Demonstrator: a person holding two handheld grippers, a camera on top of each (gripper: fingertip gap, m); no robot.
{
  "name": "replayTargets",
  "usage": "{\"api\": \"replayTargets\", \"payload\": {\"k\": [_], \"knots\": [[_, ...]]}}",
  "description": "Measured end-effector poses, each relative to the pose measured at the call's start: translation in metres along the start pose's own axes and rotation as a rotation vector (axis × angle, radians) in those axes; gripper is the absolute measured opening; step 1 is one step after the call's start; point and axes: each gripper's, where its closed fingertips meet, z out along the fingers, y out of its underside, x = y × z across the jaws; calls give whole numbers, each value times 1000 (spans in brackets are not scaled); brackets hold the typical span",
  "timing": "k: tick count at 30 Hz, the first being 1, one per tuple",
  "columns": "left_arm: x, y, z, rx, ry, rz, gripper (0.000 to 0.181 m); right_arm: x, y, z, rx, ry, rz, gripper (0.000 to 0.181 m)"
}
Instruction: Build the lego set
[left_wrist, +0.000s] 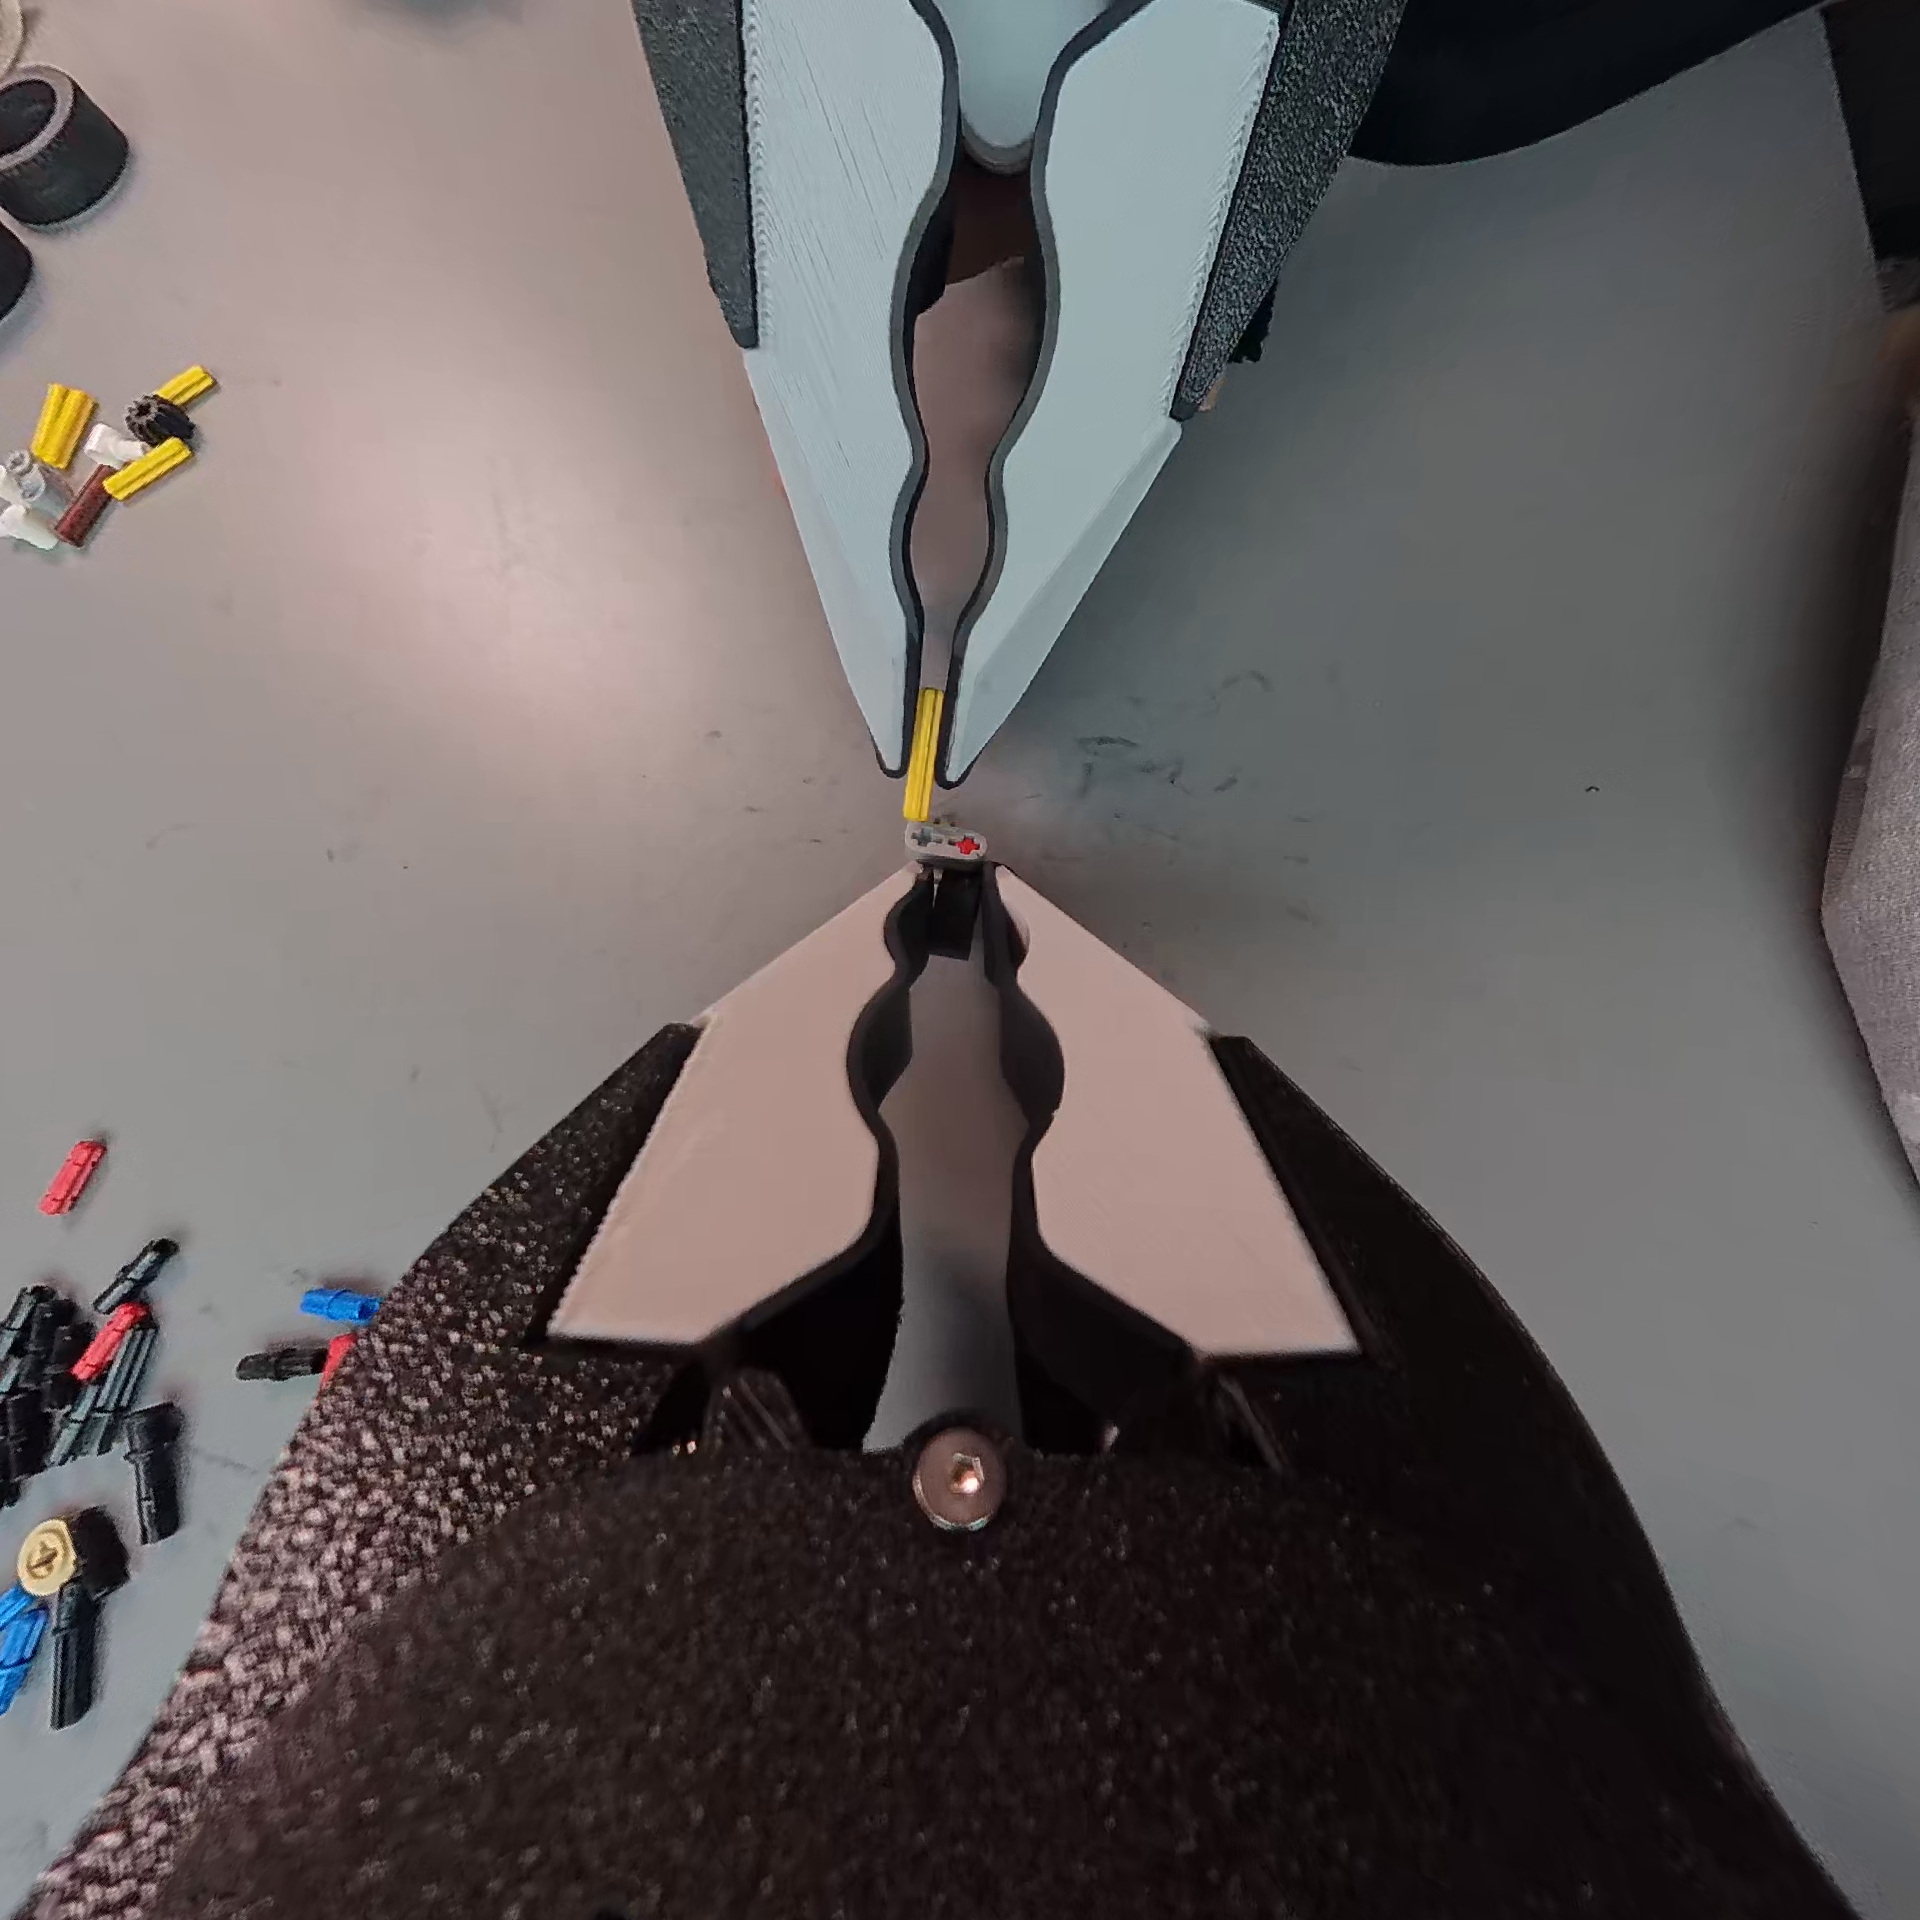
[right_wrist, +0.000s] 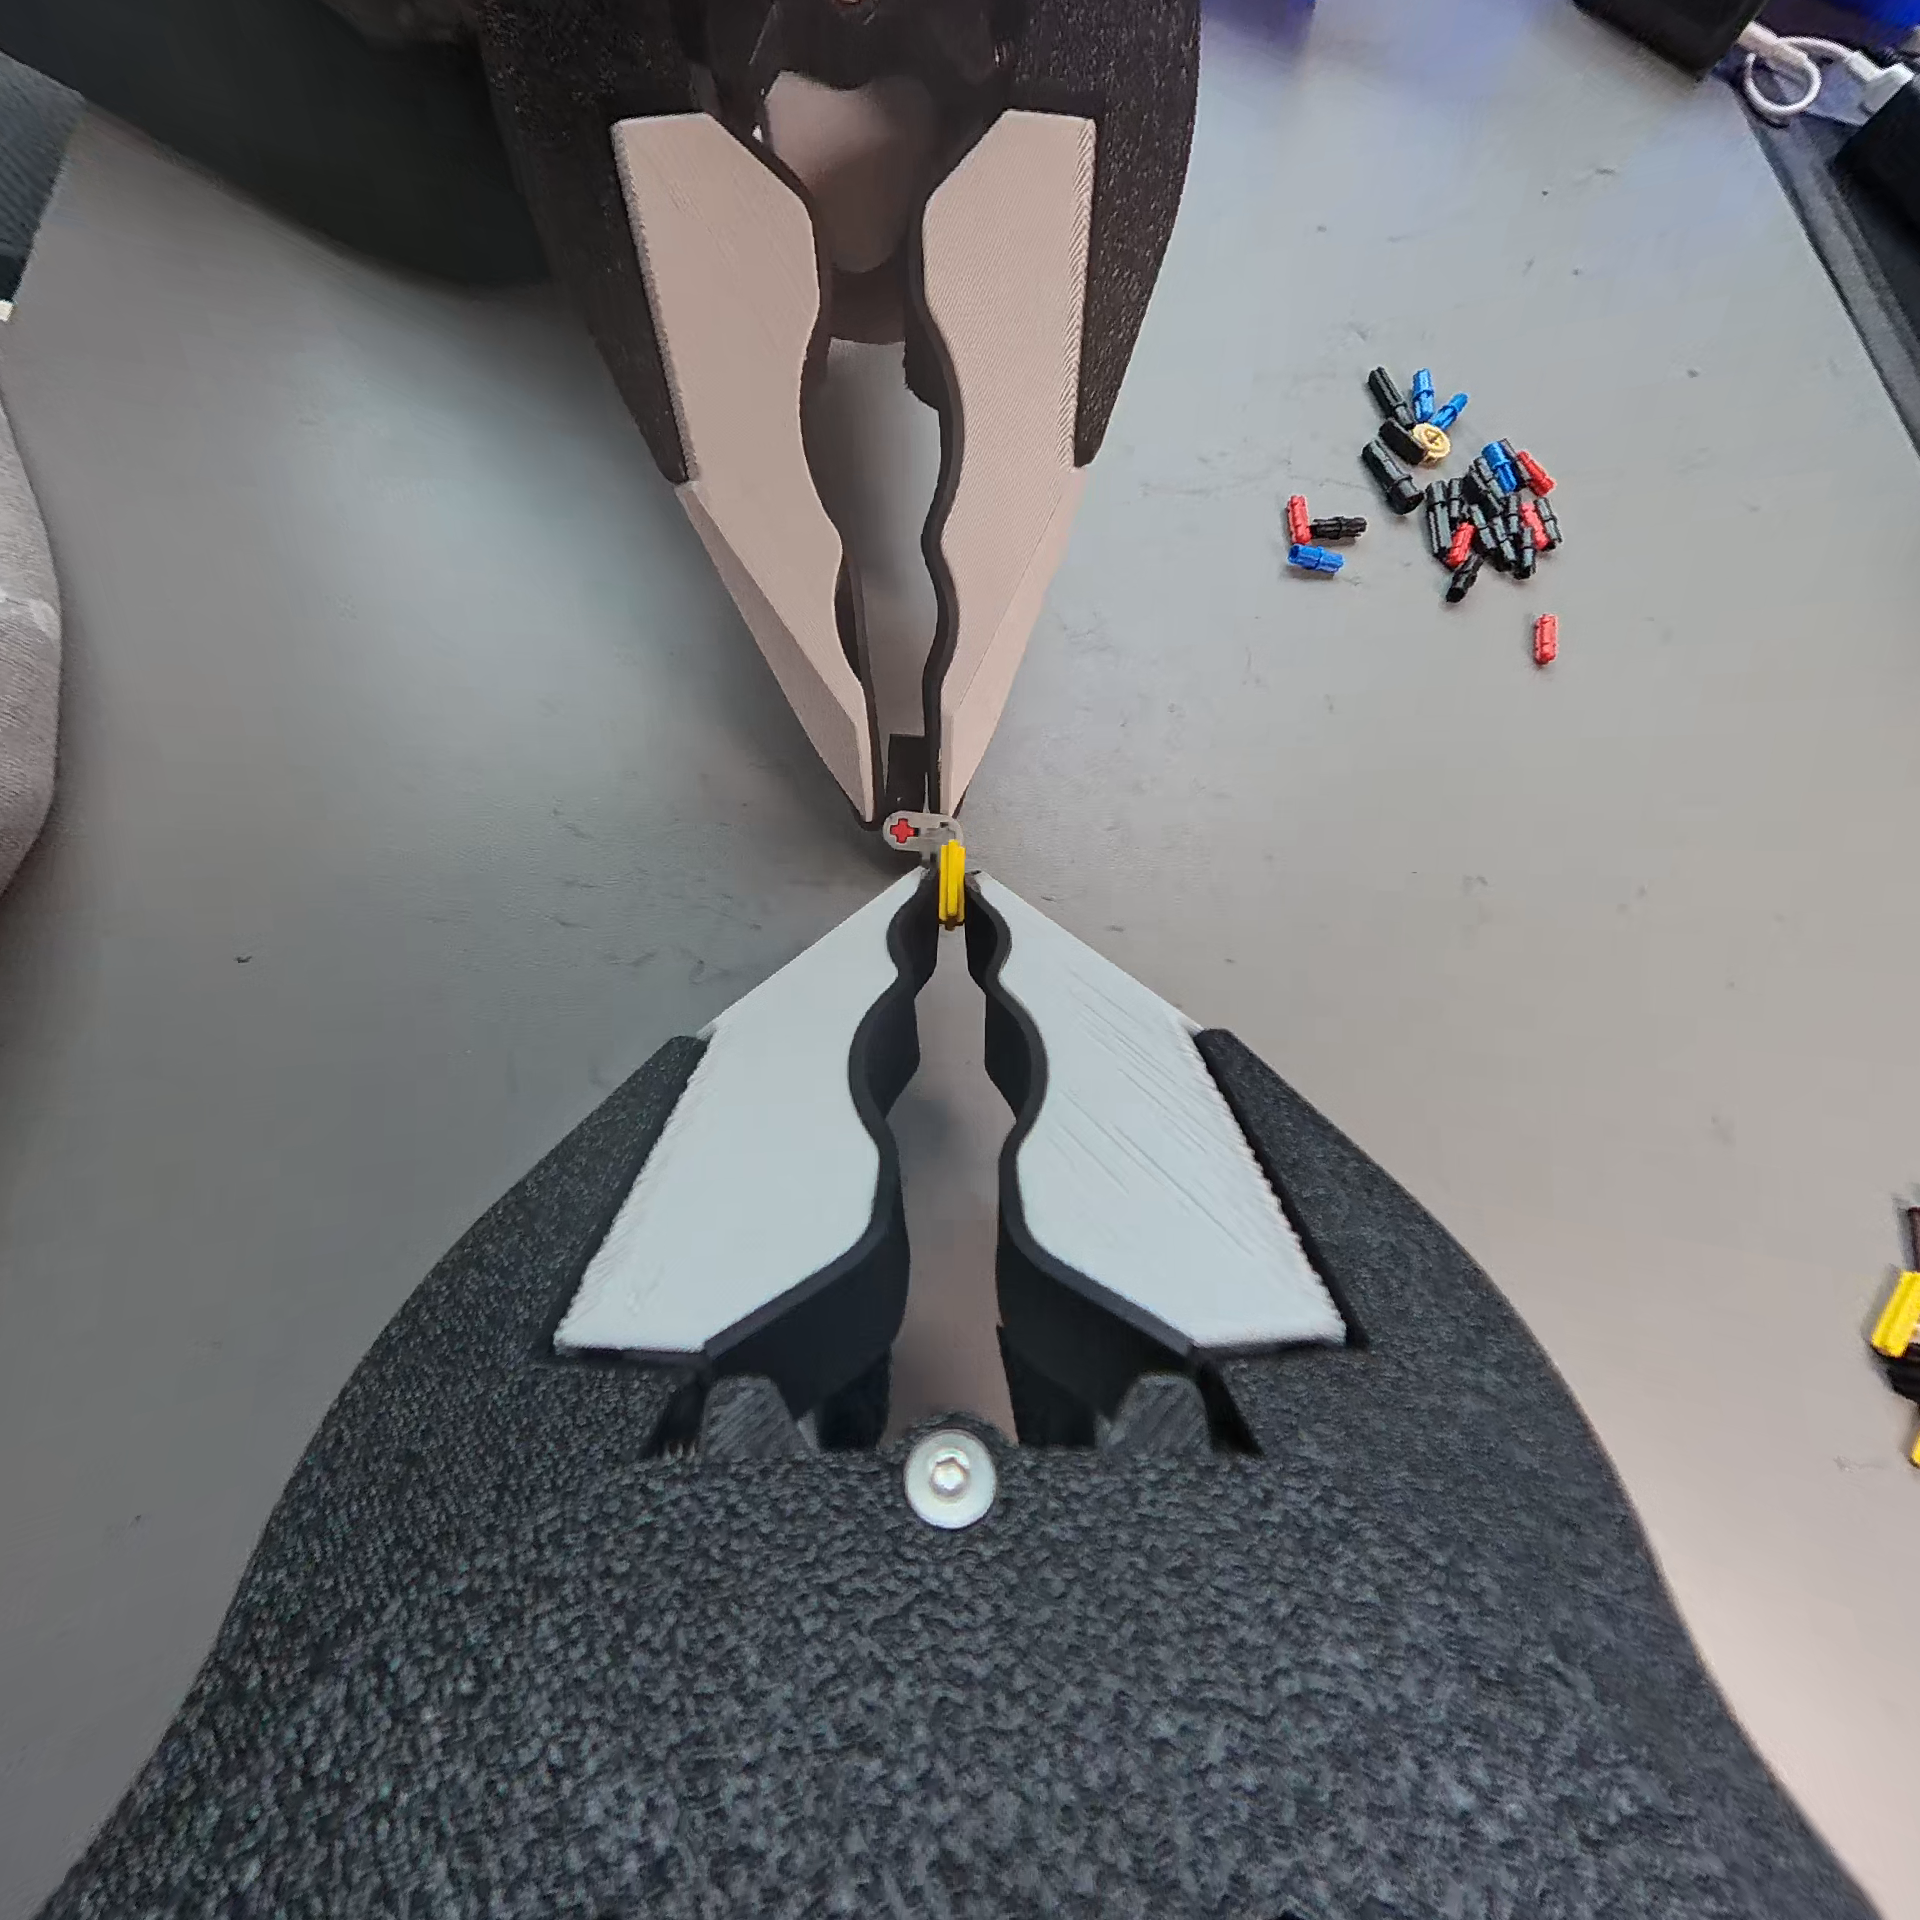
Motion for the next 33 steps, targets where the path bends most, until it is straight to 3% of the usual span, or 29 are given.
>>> {"api": "replayTargets", "payload": {"k": [1,12,33], "knots": [[1,0,1,-5,-1,9,8,0,-2,-1,8,0,3,3],[4,-1,2,-36,-14,56,8,-6,0,1,-15,-22,-12,3],[4,-4,-2,3,36,-26,7,-13,-5,-7,25,-63,19,3]]}}
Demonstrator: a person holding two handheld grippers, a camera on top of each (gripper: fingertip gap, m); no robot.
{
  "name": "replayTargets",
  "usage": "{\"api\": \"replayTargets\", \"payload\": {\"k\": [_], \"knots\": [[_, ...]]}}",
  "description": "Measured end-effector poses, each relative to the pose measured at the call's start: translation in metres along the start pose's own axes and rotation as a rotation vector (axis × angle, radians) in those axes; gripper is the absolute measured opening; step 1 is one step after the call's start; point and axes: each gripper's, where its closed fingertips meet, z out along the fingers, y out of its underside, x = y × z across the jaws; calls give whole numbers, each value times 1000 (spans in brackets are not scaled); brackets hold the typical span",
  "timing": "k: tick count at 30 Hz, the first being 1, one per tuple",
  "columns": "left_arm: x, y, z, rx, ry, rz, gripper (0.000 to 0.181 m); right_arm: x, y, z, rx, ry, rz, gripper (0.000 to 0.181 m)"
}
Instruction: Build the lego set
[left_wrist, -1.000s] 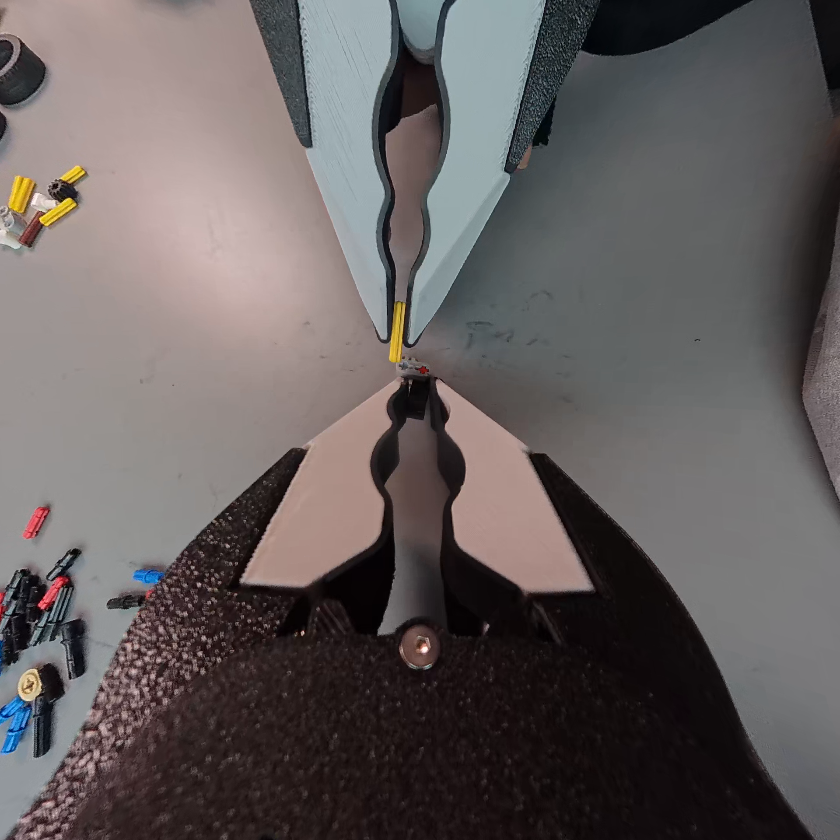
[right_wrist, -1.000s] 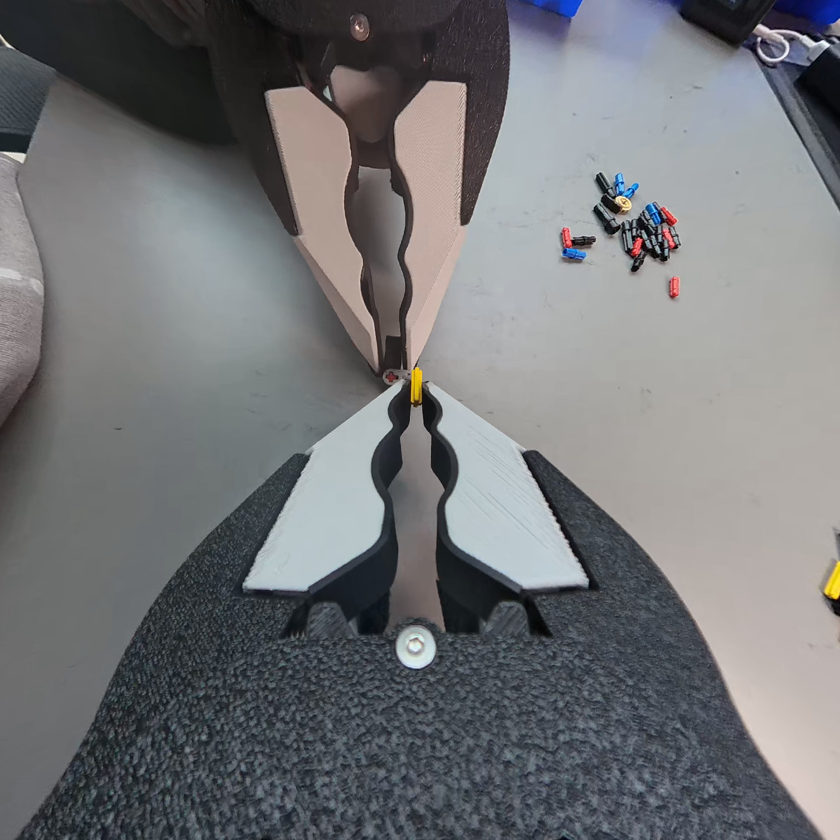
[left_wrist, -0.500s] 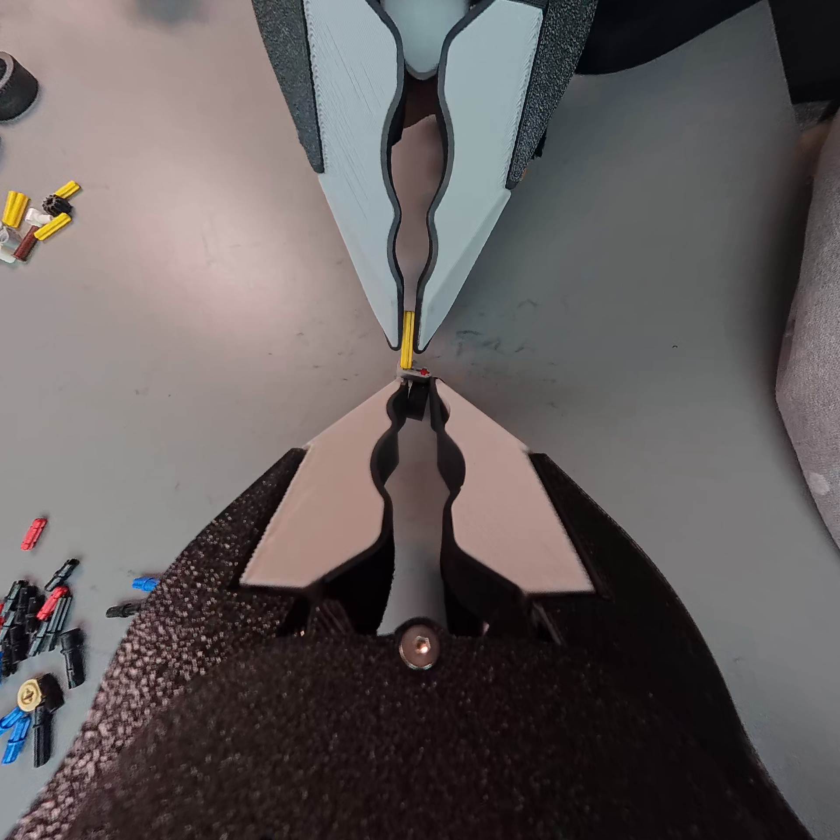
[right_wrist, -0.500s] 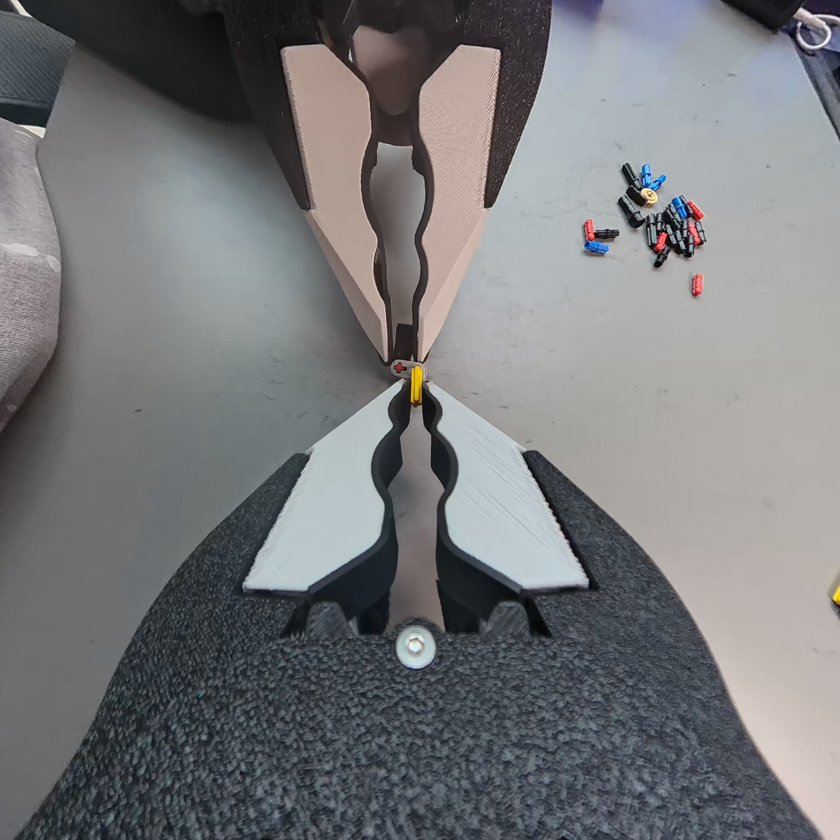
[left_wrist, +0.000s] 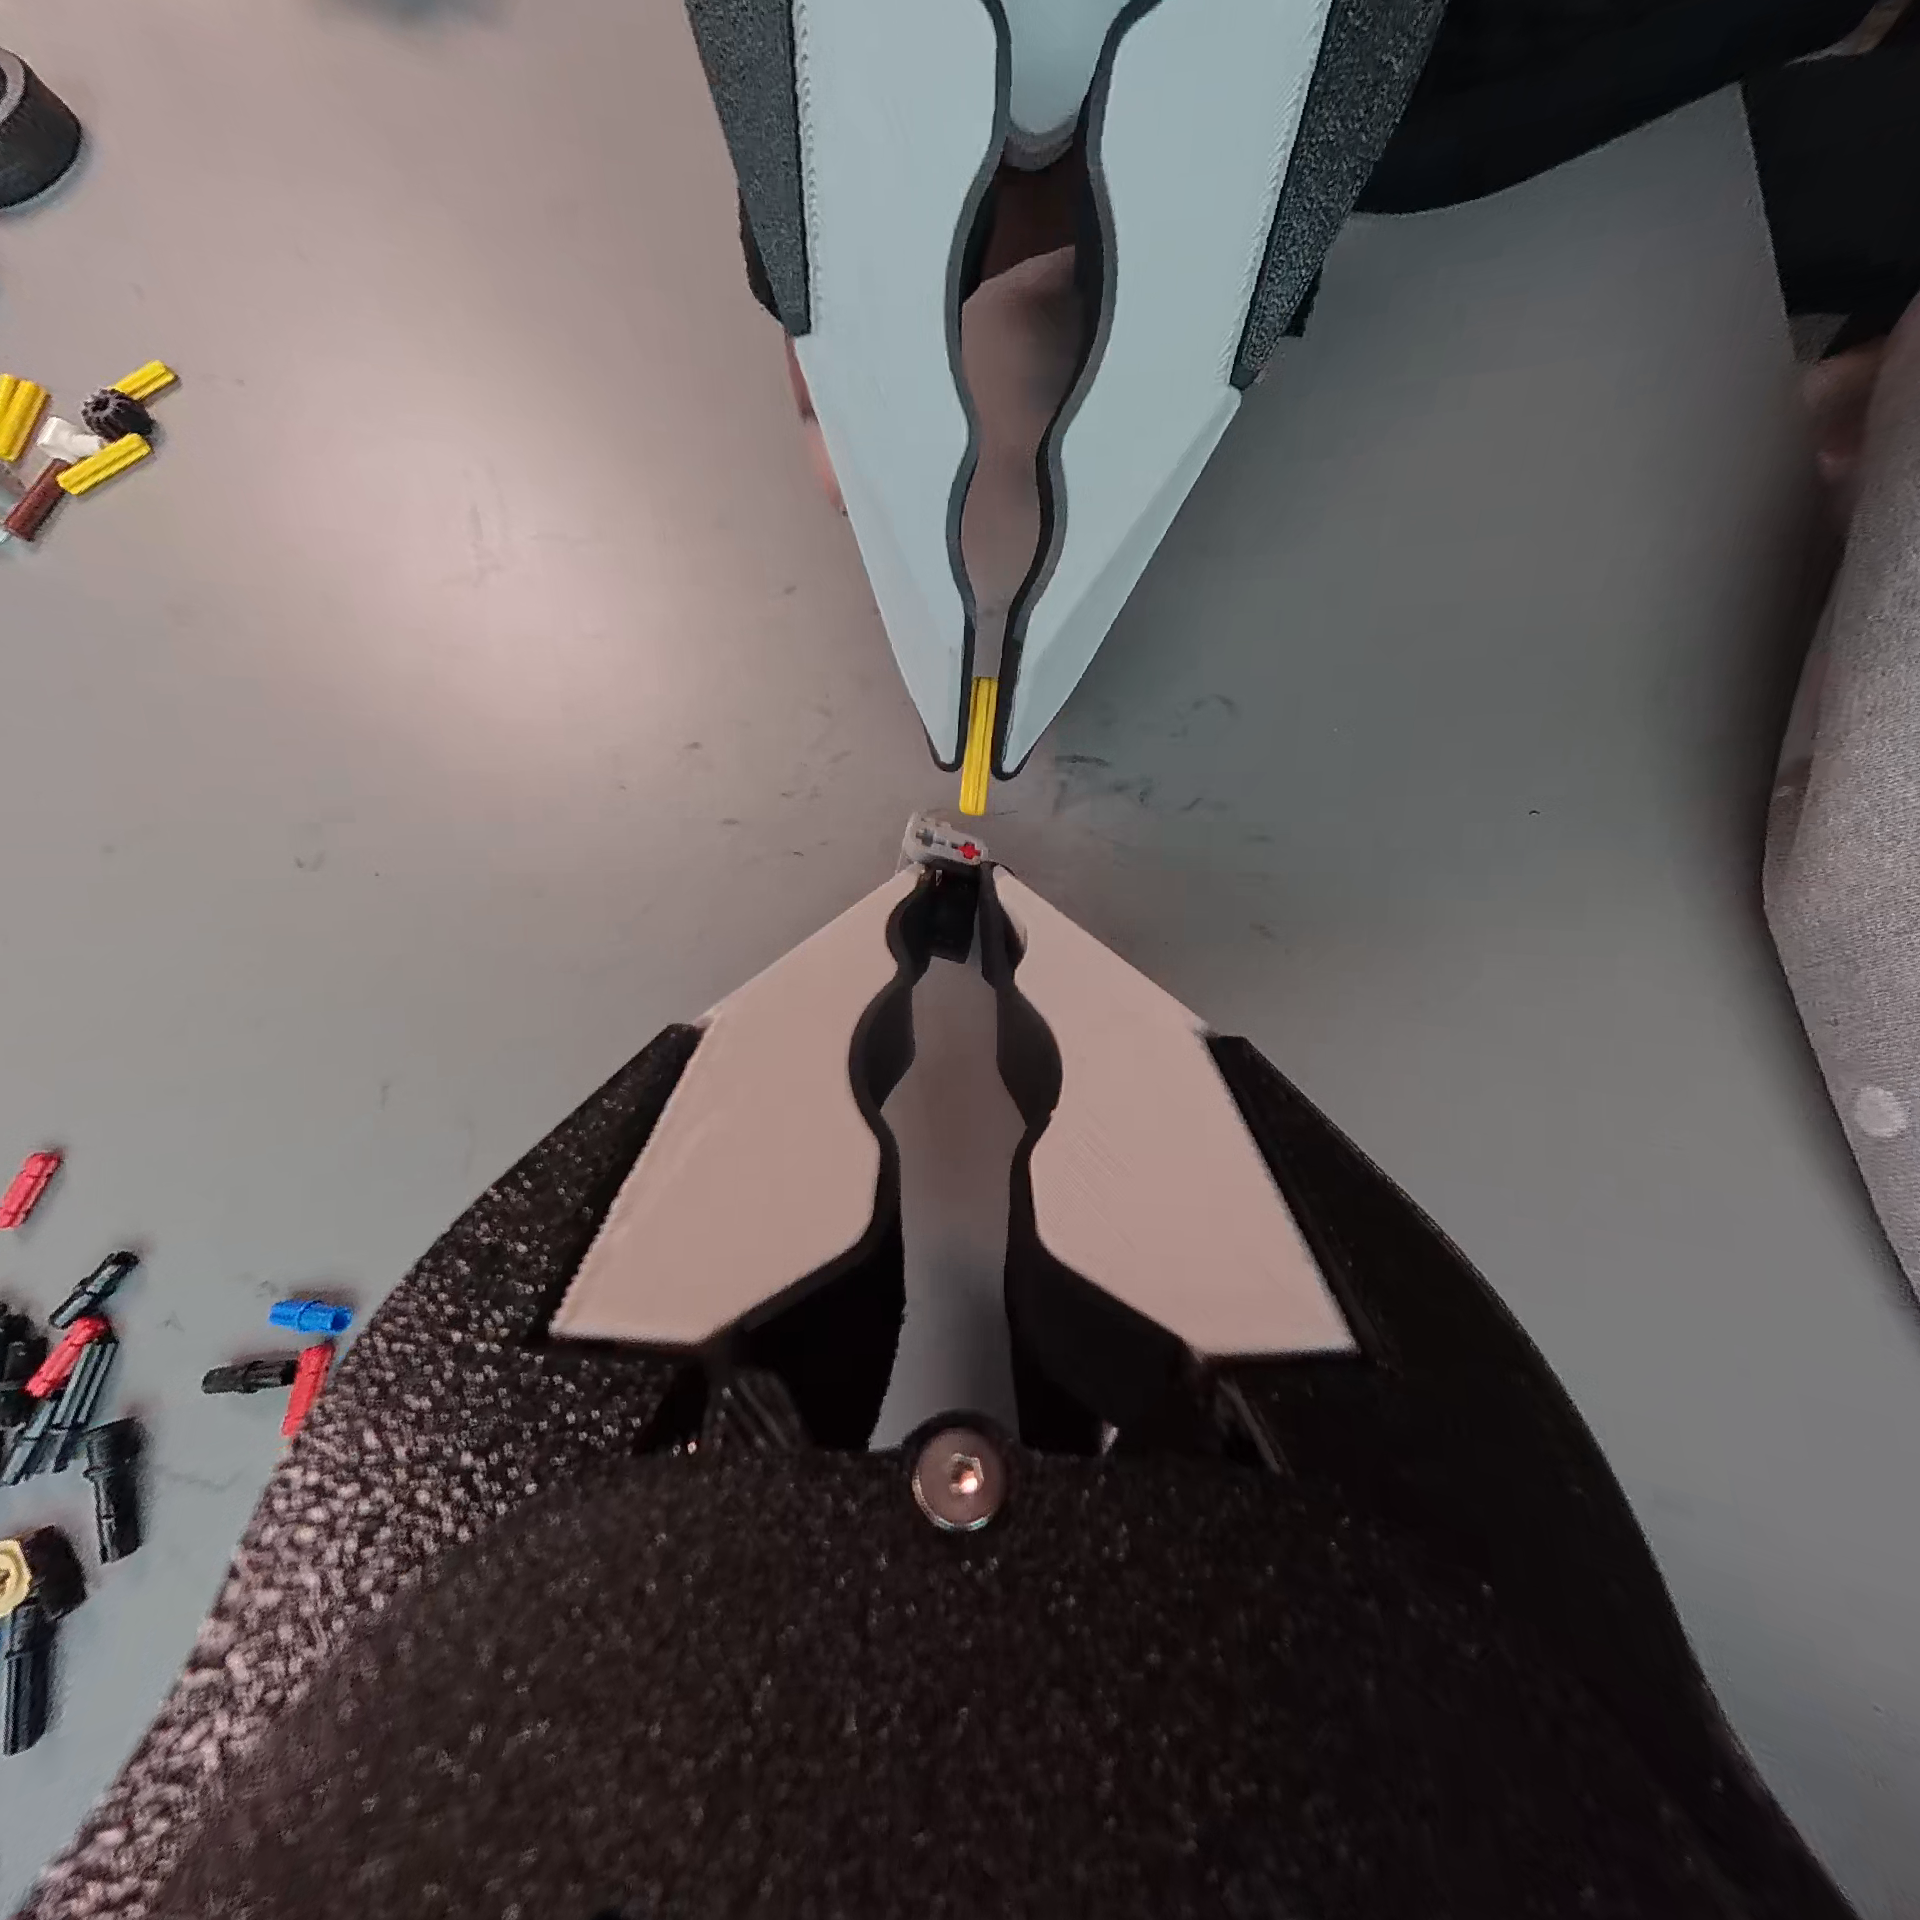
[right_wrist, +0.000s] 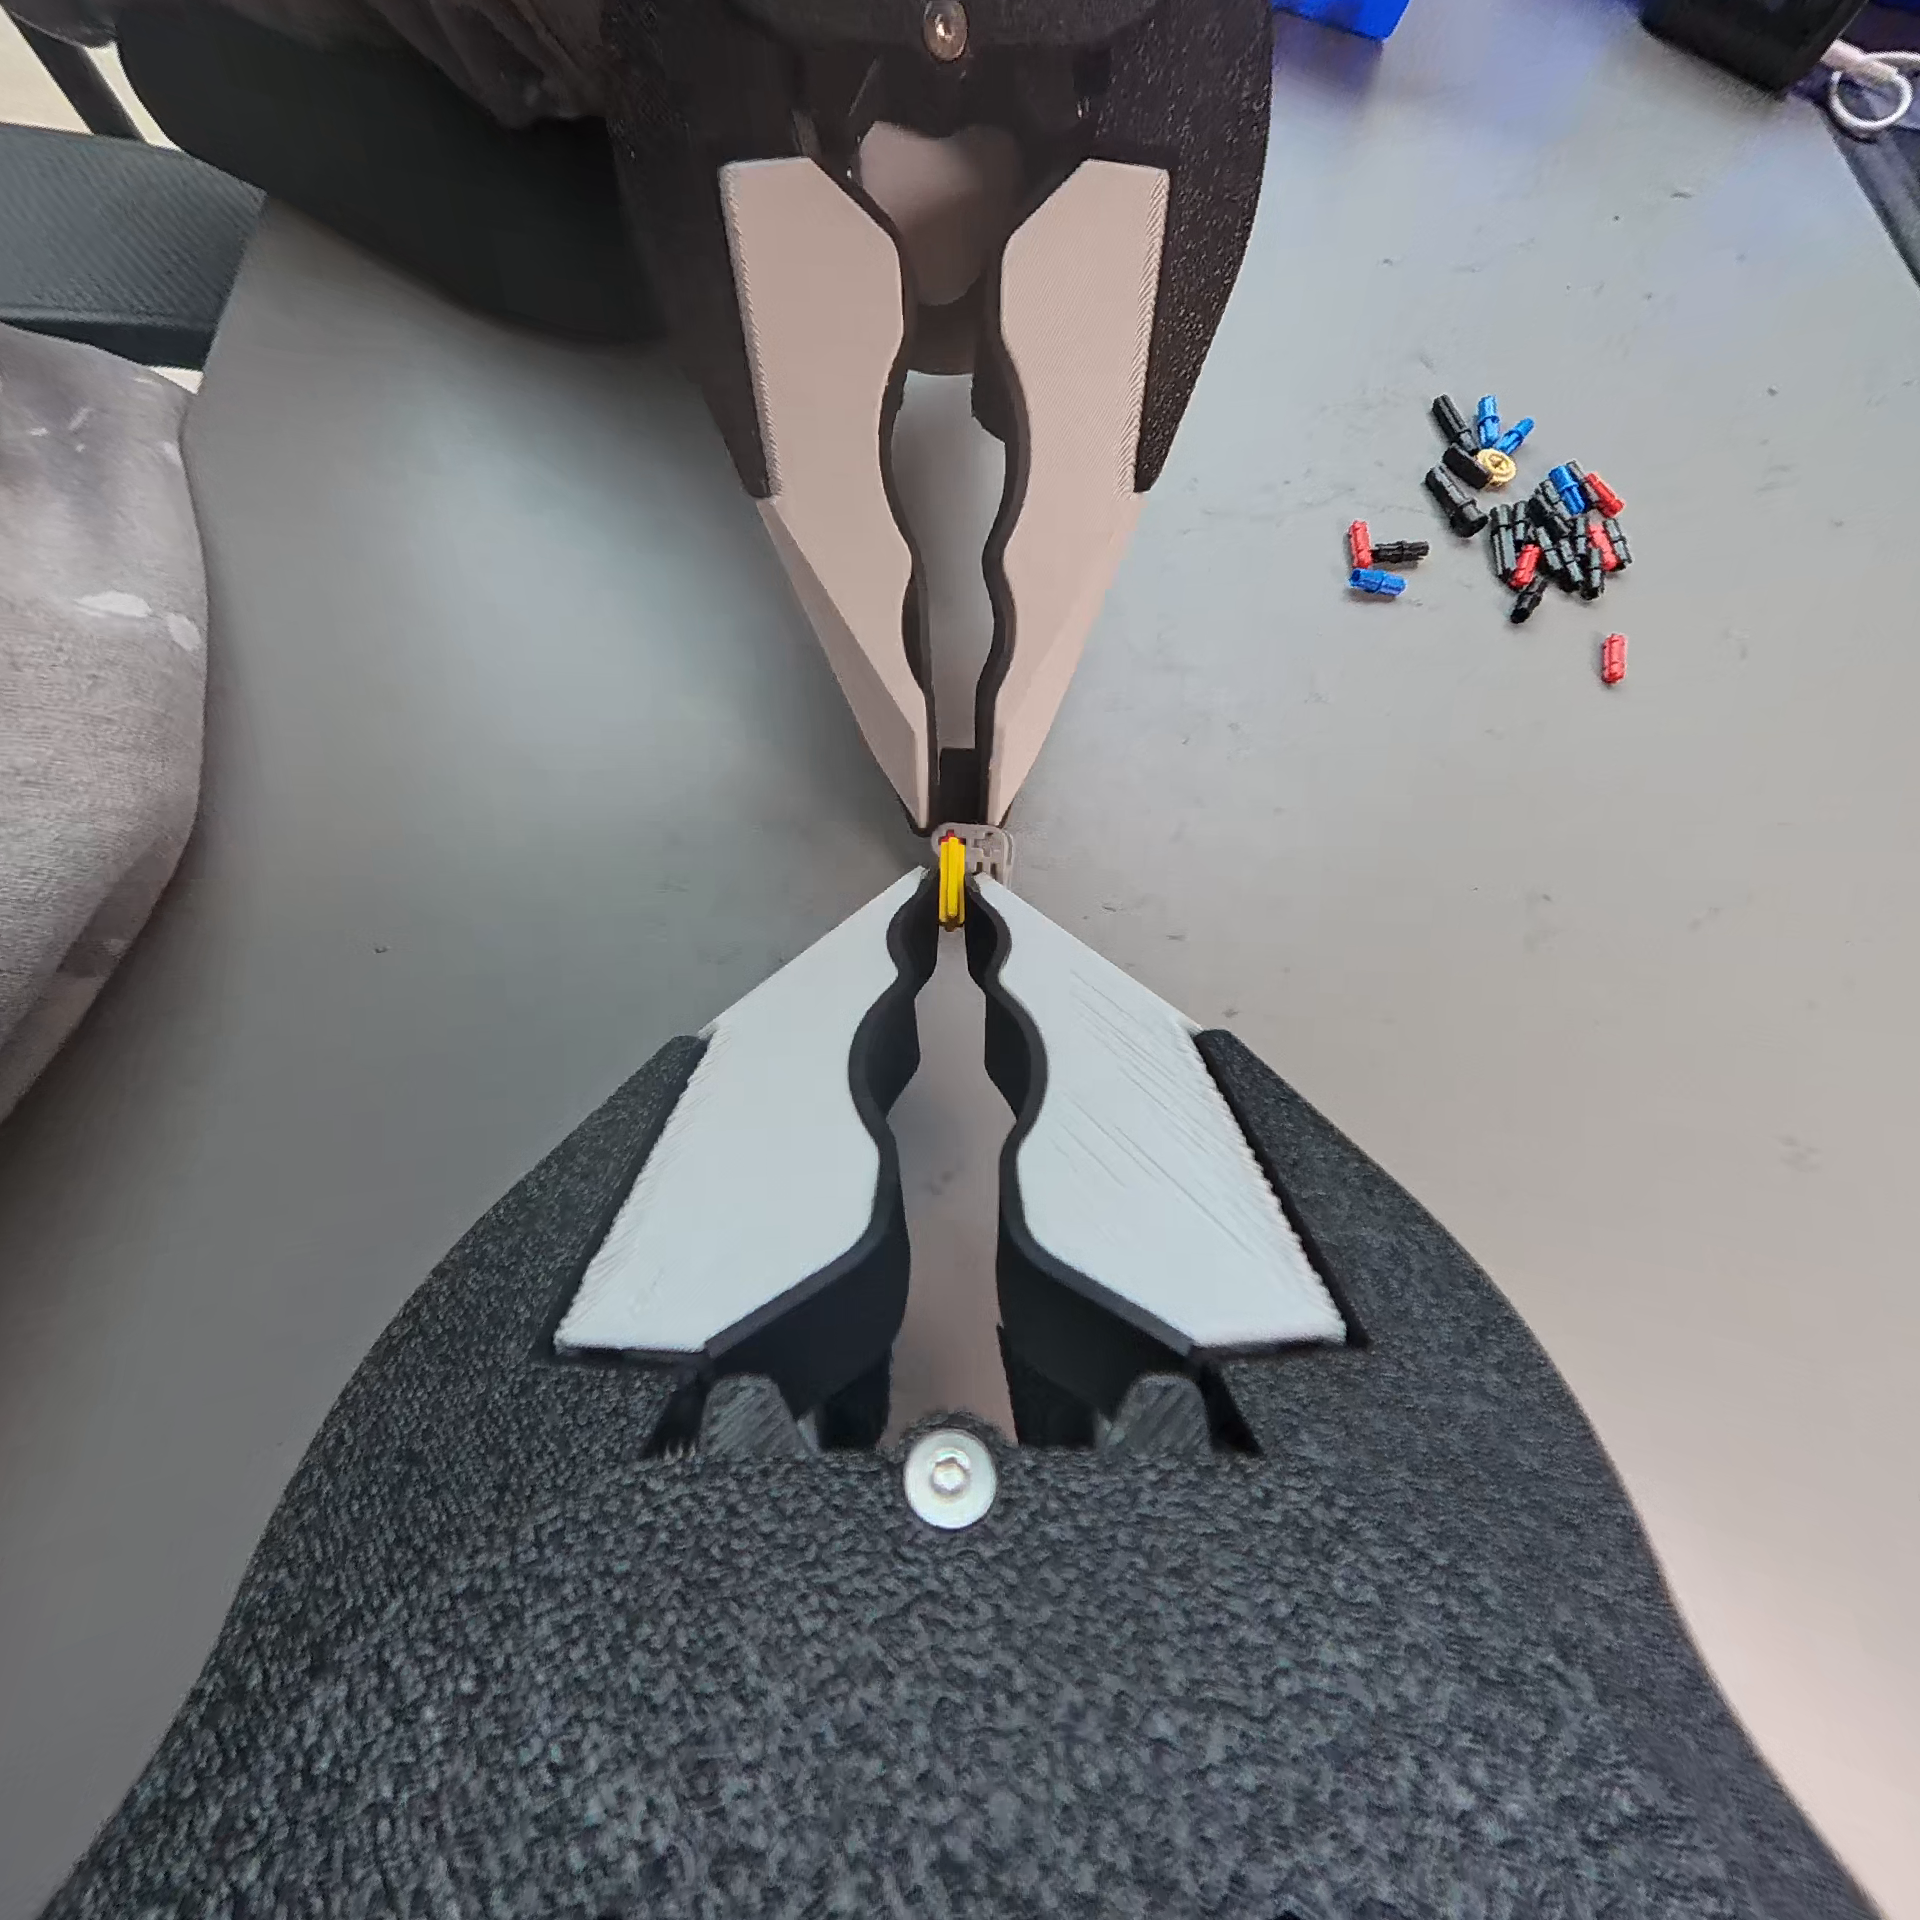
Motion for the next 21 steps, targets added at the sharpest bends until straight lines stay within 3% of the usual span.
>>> {"api": "replayTargets", "payload": {"k": [21], "knots": [[-11,-1,10,-77,-134,18,6,7,13,8,-234,170,-102,3]]}}
